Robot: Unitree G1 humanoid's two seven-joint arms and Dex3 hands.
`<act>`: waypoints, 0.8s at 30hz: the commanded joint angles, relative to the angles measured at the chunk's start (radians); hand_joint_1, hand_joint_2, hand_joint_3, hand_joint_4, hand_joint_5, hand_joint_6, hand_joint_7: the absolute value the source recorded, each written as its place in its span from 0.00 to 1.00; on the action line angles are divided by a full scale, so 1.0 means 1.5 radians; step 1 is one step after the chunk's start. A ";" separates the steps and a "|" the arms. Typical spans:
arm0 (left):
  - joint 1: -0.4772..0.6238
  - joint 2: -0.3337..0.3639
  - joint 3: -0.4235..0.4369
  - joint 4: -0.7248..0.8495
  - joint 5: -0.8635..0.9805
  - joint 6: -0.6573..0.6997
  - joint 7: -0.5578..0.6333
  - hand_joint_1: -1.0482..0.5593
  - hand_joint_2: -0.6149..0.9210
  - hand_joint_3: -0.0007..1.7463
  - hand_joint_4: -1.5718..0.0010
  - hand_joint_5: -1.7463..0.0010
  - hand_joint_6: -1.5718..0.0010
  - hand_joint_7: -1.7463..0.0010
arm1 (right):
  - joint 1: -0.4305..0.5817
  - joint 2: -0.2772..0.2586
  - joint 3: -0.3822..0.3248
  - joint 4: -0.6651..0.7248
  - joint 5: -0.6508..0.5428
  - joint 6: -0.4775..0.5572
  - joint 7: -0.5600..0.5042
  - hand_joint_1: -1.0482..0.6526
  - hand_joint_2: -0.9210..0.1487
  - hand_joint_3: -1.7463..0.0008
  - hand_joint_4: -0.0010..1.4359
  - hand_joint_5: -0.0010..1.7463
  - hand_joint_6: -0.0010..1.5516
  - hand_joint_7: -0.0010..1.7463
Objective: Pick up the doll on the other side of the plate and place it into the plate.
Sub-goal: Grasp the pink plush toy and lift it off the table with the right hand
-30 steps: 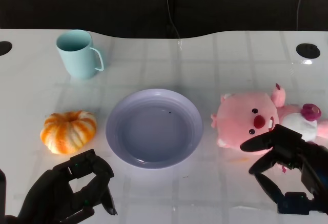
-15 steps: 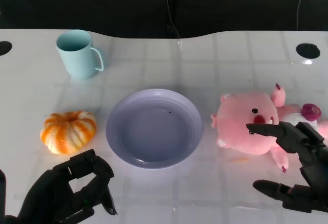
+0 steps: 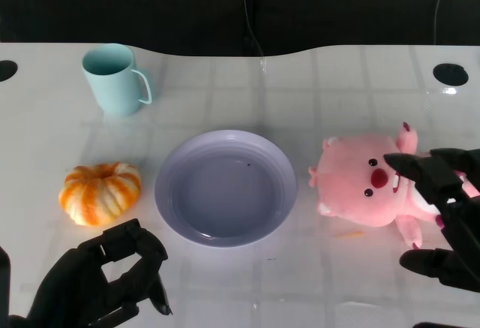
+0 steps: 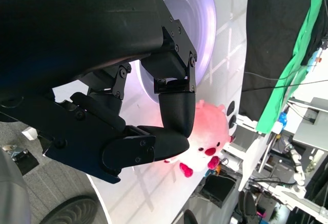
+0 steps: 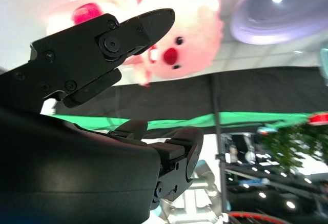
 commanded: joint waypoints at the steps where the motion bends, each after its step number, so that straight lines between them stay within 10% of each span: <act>1: 0.006 0.003 0.001 -0.005 0.003 -0.002 0.011 0.34 0.87 0.36 0.53 0.04 0.52 0.28 | -0.012 -0.012 0.006 -0.016 -0.027 0.039 0.028 0.26 0.17 1.00 0.00 0.37 0.09 0.23; 24: 0.007 0.006 0.002 -0.009 0.000 0.002 0.006 0.34 0.87 0.35 0.52 0.04 0.52 0.28 | -0.138 -0.030 0.077 0.117 -0.084 0.165 0.044 0.26 0.14 0.99 0.00 0.30 0.16 0.05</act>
